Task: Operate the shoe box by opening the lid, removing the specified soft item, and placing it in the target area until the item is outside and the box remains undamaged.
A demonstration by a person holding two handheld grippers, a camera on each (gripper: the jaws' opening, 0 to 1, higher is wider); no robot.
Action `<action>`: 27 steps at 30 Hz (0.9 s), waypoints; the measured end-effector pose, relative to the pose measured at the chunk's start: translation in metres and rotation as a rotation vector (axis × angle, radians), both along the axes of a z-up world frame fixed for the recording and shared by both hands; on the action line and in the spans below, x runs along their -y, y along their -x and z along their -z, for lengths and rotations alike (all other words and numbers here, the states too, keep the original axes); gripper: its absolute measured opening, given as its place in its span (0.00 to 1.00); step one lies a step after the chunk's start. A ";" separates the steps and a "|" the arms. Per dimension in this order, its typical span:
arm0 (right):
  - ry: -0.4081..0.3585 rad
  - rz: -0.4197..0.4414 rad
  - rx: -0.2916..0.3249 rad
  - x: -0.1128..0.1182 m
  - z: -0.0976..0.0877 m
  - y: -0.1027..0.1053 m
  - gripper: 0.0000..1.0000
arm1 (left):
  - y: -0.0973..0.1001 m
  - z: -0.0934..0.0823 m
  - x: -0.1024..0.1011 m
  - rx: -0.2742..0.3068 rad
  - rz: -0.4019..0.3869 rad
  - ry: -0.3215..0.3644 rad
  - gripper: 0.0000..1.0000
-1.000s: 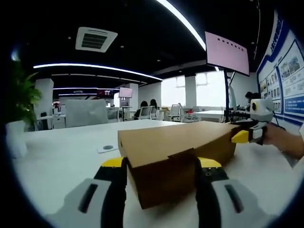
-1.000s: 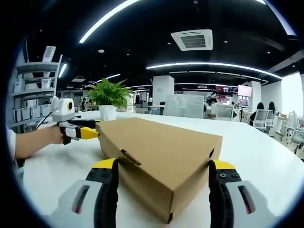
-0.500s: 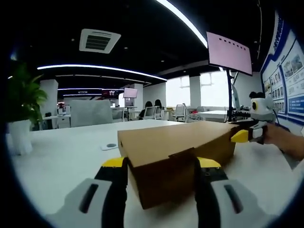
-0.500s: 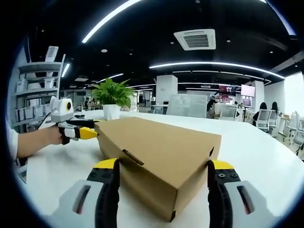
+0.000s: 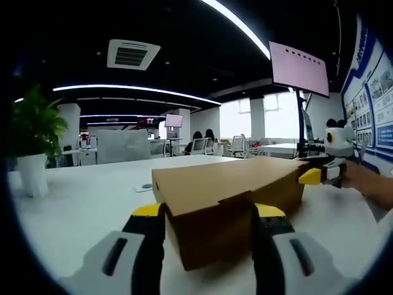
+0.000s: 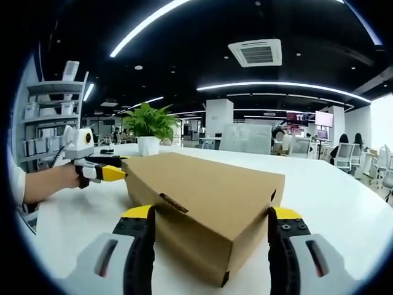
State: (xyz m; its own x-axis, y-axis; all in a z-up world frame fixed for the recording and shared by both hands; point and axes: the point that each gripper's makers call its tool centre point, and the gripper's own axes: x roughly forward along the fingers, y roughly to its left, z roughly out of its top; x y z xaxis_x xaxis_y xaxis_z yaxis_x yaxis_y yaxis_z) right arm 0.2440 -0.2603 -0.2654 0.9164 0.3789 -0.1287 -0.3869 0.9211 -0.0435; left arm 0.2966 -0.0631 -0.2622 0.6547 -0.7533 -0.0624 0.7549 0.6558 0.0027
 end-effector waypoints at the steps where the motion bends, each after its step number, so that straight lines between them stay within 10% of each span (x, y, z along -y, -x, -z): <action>1: -0.001 -0.003 0.001 0.000 0.000 0.001 0.76 | 0.001 0.000 0.000 -0.001 -0.003 0.003 0.57; 27: 0.002 -0.088 -0.006 -0.006 0.000 0.011 0.75 | 0.034 0.000 -0.010 -0.008 -0.083 0.001 0.56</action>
